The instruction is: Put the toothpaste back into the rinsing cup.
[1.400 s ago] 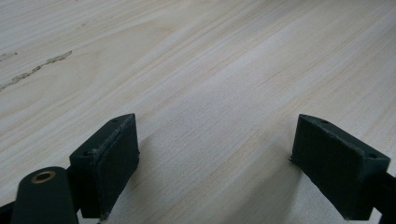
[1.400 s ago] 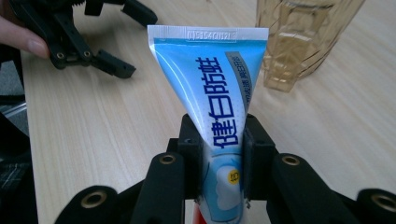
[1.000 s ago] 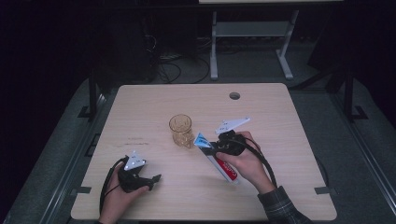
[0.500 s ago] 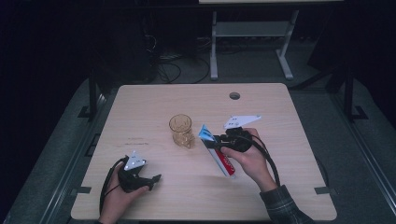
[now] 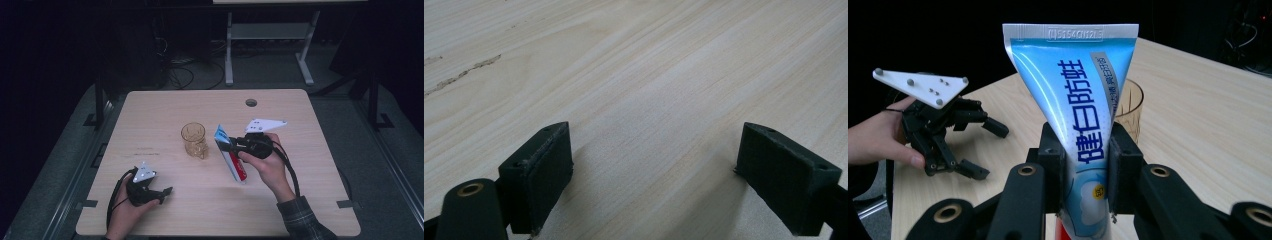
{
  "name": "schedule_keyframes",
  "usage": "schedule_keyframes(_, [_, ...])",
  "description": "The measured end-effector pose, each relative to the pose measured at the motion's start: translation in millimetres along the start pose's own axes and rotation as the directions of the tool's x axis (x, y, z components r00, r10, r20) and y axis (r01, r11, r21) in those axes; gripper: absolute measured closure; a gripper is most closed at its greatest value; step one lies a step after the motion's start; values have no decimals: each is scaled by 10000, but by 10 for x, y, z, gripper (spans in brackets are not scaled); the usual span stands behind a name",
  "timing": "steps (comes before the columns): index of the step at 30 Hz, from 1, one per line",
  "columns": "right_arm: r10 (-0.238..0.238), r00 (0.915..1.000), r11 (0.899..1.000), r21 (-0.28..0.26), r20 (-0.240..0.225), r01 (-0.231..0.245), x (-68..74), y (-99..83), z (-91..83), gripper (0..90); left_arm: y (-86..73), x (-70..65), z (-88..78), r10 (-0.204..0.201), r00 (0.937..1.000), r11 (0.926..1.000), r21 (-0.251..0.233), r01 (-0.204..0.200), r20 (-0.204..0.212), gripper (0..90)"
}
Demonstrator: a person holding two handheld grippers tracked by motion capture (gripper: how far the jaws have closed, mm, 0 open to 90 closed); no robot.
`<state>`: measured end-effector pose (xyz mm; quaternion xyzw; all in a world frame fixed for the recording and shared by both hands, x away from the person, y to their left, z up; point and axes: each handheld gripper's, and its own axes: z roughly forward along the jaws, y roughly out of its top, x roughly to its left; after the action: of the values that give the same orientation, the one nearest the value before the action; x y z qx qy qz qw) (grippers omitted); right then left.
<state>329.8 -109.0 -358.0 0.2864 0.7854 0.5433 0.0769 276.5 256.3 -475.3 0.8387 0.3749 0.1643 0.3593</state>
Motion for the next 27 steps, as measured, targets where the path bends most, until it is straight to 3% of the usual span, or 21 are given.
schedule_keyframes(27, [-334, 9993, 9969, -712, 159, 344, -55, 405, 96, 723, 0, 1, 0, 18, 10000, 10000, 6, -18, 25, 136])
